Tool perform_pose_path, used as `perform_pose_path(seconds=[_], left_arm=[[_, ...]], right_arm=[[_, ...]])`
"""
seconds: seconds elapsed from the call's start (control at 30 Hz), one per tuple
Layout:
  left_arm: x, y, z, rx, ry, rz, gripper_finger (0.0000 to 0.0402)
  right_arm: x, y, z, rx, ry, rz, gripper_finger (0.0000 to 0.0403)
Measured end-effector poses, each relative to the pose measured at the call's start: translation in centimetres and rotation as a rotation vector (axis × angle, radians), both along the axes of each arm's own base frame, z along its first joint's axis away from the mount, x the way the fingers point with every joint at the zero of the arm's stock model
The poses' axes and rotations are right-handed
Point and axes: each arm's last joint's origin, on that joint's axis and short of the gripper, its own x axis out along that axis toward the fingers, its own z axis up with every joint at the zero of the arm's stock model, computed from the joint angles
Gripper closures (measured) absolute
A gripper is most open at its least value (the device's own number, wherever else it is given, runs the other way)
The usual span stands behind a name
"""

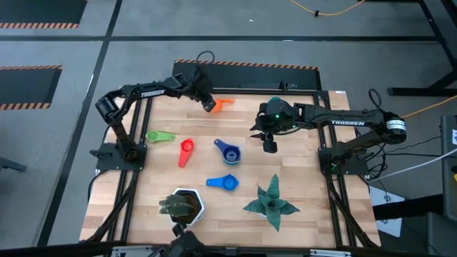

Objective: Nest measuring cups in basket
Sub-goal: Stack the orange measuring cup on top of the dark blue measuring cup

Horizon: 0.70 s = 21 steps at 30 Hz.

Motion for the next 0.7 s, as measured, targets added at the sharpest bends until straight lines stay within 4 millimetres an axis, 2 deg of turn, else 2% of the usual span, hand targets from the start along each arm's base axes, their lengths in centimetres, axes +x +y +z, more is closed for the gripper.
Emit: perform_pose_path(seconds=[0.3,0.7], left_arm=[[0.69,-0.62,-0.36,0.054,0.051,-0.051,0.0256],[0.89,-0.48,-0.17,0.076,0.028,-0.052,0.0256]], right_arm=[[0.0,0.0,0.0,0.0,0.0,0.0,0.0274],[0.0,0.0,0.0,0.0,0.0,0.0,0.0274]])
